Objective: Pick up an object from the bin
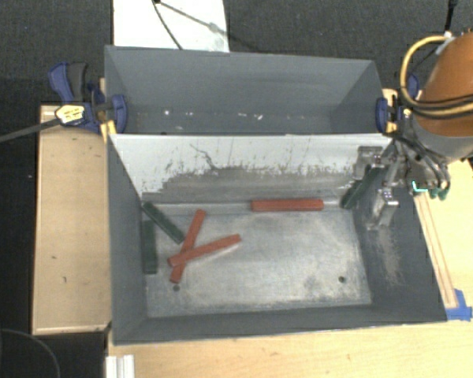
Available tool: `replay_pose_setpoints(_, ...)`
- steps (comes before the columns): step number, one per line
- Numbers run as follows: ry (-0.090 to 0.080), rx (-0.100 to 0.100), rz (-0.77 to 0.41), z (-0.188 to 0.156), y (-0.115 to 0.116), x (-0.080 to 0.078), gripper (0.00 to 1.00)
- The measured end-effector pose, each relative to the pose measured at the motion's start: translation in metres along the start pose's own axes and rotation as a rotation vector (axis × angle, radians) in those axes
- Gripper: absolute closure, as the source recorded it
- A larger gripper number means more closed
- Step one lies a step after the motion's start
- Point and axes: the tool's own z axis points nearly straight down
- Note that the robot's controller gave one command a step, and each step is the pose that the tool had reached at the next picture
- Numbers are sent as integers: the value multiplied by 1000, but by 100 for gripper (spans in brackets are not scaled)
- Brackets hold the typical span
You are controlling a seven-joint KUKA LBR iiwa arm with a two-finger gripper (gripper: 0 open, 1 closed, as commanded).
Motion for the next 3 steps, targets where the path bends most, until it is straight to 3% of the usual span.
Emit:
replay_pose_setpoints(1,0,-4,89,46,86,25,0)
replay_pose_setpoints(2,0,-3,65,112,155,15,0)
replay_pose_setpoints(3,0,-2,65,162,206,19,0)
